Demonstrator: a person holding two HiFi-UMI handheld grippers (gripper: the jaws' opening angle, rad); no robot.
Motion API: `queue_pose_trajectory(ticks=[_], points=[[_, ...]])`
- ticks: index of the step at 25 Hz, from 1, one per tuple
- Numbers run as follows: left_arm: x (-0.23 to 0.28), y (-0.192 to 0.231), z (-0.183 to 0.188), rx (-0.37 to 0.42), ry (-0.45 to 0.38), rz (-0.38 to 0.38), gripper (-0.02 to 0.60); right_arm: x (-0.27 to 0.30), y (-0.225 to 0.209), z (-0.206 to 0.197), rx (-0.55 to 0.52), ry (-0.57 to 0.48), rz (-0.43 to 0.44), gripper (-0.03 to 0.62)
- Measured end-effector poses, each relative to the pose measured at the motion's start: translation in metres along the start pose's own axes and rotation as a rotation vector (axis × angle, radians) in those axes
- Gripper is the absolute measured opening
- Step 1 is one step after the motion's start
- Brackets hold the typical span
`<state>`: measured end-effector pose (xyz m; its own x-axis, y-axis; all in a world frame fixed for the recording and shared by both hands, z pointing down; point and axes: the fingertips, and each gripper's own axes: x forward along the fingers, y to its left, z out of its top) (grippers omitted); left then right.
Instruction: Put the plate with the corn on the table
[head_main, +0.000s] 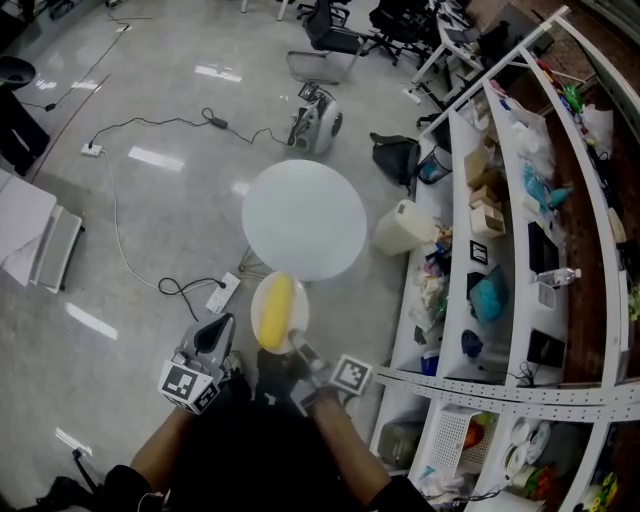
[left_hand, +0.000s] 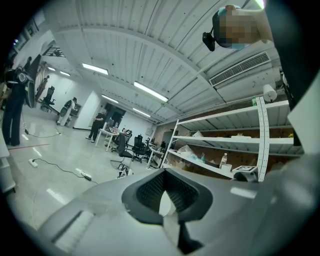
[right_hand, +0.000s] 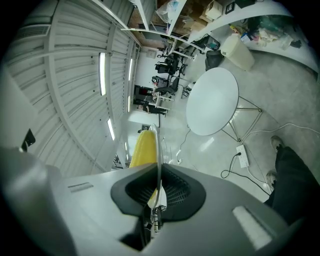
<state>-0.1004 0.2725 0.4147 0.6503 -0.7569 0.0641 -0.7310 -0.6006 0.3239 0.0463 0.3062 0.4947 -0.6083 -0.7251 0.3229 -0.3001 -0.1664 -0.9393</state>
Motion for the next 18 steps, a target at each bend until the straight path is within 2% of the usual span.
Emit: queue_pose_trajectory(ticks=[8,11,18], points=[[0.036,0.005,0.003,-0.014,0.018,0.034,0.004,0.012,-0.003,0.042,-0.009,0.009,-0.001,0.031],[0.055,0.007,0.005,0.002,0.016,0.042,0.003,0.019,-0.004,0.061,-0.012,0.017,0.002,0.031],[0.1,0.012,0.007,-0.022,0.031,0.089,0.003,0.03,-0.012,0.102,-0.028,0.057,-0.049,0.031]])
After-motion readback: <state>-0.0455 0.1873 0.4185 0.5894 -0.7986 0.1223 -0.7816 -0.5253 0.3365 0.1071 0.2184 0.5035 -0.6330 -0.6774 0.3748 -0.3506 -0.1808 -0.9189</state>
